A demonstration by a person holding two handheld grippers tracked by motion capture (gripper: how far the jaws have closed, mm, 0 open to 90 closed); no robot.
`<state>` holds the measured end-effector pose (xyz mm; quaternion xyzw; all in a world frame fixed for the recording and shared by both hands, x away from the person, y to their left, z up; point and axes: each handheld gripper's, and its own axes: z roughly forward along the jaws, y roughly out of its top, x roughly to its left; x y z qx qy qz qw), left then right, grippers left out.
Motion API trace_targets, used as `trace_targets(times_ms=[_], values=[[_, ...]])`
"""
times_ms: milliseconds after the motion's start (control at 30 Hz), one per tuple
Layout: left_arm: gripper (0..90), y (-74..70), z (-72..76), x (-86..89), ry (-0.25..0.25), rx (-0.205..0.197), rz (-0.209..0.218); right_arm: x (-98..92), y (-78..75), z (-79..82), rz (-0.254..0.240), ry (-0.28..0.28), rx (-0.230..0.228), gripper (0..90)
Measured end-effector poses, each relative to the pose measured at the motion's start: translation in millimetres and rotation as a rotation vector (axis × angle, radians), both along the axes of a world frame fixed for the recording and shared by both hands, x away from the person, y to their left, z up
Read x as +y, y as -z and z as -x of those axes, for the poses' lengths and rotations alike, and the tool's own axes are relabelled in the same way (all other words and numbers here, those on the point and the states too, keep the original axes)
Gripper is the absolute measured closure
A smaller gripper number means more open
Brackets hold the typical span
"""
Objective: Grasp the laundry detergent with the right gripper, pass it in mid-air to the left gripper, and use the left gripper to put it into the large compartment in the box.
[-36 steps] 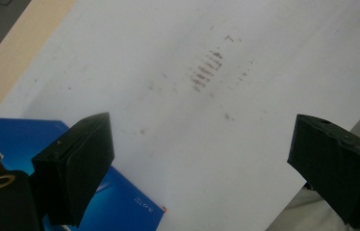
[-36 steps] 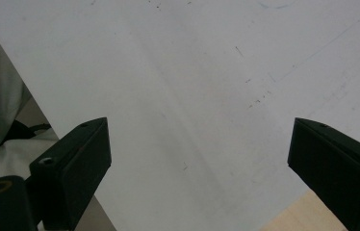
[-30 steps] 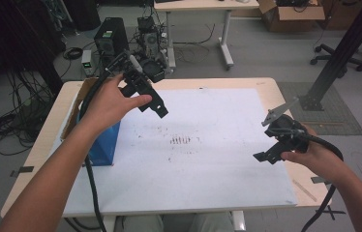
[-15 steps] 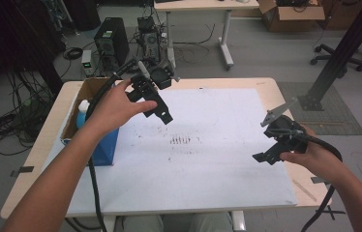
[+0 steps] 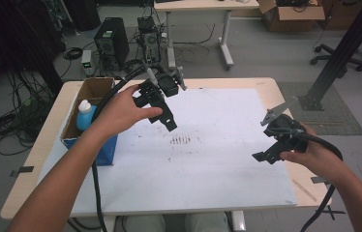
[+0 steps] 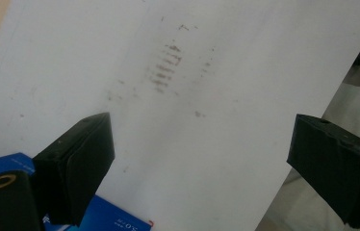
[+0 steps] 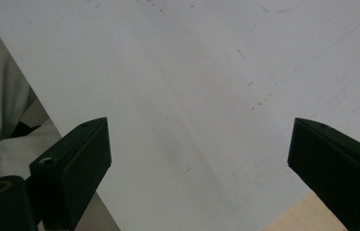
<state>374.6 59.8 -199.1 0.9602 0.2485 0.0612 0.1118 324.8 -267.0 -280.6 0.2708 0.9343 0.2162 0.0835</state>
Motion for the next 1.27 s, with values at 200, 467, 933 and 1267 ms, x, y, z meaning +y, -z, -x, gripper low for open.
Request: trace_targets(times_ms=[200, 467, 933, 1267], values=[[9.4, 0.4, -4.4, 2.4, -0.018, -0.007, 0.003, -0.1, 1.0, -2.3, 0.003, -0.001, 0.004, 7.9], [9.4, 0.0, -5.2, 4.2, -0.013, -0.012, 0.008, 4.8, 3.8, -3.7, 0.007, -0.010, 0.008, 7.9], [9.5, 1.7, -8.9, -0.2, 0.006, 0.001, 0.005, 3.3, 4.9, -5.2, 0.006, -0.008, 0.012, 8.0], [9.5, 2.2, -9.8, 4.3, -0.022, 0.003, 0.014, 2.8, 10.9, -4.7, 0.004, -0.005, 0.020, 7.9]])
